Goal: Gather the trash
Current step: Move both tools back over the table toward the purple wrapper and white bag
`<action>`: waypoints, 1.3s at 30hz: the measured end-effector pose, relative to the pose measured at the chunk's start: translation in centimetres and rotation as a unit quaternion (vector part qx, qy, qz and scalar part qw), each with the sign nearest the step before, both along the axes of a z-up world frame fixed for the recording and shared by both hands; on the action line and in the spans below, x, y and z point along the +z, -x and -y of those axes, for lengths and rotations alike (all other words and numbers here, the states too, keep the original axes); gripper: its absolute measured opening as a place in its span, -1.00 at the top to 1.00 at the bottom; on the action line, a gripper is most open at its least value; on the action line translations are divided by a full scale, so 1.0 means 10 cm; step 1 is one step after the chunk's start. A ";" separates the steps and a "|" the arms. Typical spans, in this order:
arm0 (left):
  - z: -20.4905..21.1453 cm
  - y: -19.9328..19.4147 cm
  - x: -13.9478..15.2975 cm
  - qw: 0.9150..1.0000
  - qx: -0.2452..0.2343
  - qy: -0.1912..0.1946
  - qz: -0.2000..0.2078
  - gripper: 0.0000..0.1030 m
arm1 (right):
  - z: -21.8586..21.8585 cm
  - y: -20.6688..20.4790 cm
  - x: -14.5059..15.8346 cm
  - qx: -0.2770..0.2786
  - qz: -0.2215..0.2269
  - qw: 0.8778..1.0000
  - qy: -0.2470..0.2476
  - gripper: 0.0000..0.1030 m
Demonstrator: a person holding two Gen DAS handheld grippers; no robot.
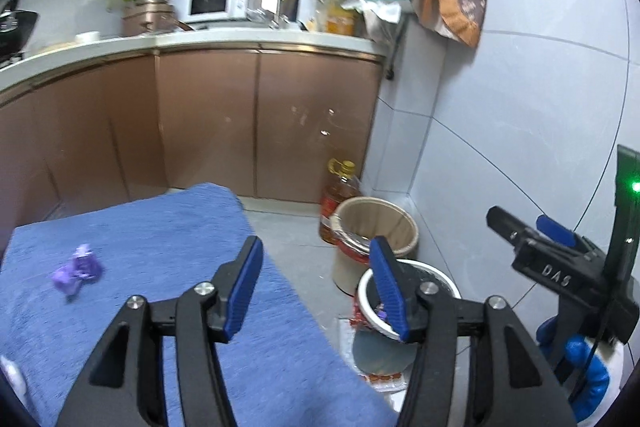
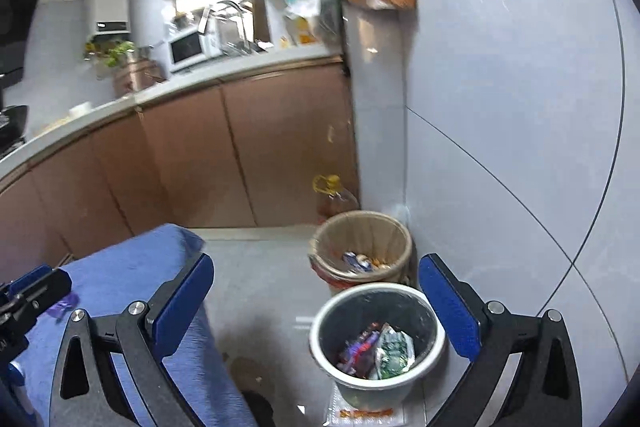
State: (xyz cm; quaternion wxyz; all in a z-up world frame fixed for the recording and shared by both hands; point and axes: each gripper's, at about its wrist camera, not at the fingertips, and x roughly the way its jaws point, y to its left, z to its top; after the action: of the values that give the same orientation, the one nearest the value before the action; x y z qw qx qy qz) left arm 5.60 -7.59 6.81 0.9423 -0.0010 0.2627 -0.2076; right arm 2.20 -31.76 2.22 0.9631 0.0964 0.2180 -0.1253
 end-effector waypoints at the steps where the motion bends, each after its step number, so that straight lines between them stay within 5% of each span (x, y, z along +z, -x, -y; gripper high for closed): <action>1: -0.06 0.06 0.03 1.000 0.007 -0.001 0.004 -0.17 | -0.05 0.03 0.04 0.008 0.006 1.000 -0.001 -1.00; 19: -1.03 0.76 0.10 0.990 0.137 0.010 0.045 -0.38 | -0.81 0.15 0.15 0.126 0.034 0.991 0.010 -1.00; 29: -1.54 0.97 0.10 0.973 0.220 0.032 0.063 -0.38 | -1.22 0.21 0.13 0.170 0.028 0.984 0.046 -1.00; 39: -1.80 1.07 -0.01 0.956 0.282 0.011 0.074 -0.38 | -1.53 0.23 0.12 0.204 0.028 0.977 0.059 -1.00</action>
State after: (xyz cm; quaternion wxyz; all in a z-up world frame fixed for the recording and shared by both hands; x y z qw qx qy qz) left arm -5.12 10.40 6.74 0.9791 -0.0704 0.1794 0.0643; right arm -0.12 -16.43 3.37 0.9781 -0.0034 0.1980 0.0637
